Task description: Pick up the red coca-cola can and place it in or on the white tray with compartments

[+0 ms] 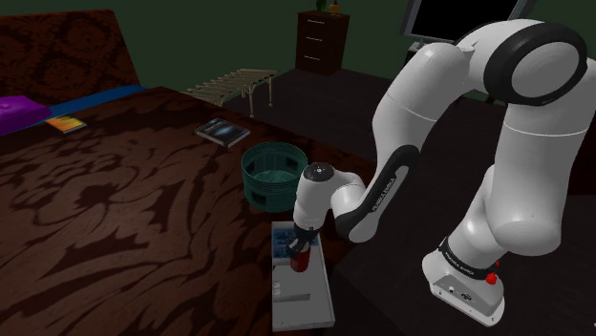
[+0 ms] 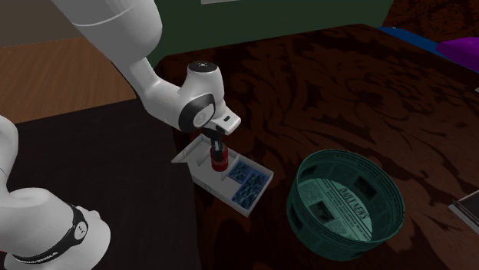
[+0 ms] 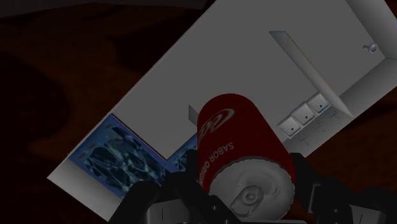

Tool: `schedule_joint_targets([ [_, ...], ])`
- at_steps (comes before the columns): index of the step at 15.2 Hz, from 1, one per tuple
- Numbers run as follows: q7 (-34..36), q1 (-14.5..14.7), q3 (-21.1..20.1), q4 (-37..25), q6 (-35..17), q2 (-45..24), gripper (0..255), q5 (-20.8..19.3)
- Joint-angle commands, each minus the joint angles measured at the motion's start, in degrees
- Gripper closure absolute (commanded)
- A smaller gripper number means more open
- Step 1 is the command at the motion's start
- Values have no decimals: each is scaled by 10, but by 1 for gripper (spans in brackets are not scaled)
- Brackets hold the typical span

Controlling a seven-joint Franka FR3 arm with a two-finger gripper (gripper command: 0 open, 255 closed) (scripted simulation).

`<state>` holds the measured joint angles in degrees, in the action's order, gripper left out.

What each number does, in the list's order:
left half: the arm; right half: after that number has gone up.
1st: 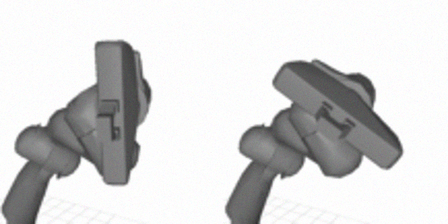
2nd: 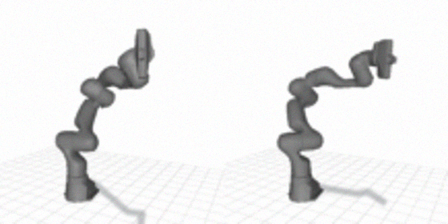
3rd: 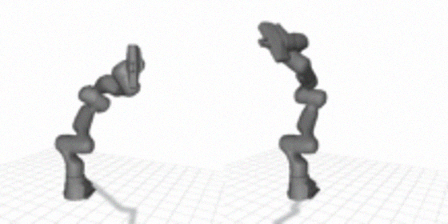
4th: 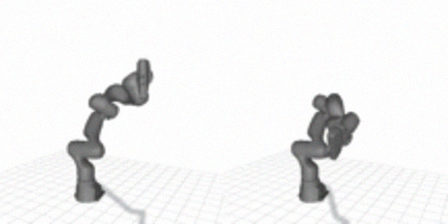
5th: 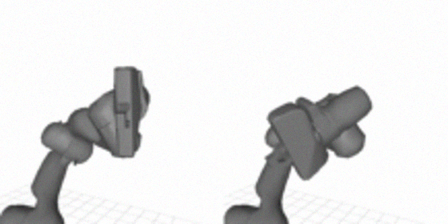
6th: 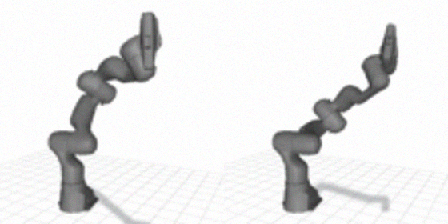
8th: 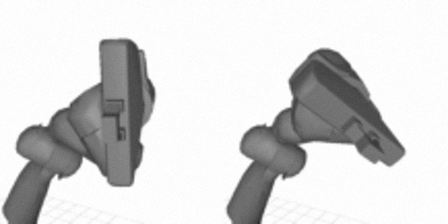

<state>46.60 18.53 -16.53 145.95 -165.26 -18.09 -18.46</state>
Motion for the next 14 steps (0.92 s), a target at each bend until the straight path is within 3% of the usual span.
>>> schedule_joint_targets([
  [1, 0, 0, 0, 1, 0, -1, 255, 0],
  [3, 0, 0, 0, 1, 0, -1, 255, 0],
  [4, 0, 0, 1, 1, 0, -2, 0, -1],
  [9, 0, 0, 0, 1, 0, -1, 0, 0],
  [12, -53, -46, -61, 18, 52, 70, 0, 71],
  [14, -70, -53, -72, 21, 67, 89, 0, 94],
])
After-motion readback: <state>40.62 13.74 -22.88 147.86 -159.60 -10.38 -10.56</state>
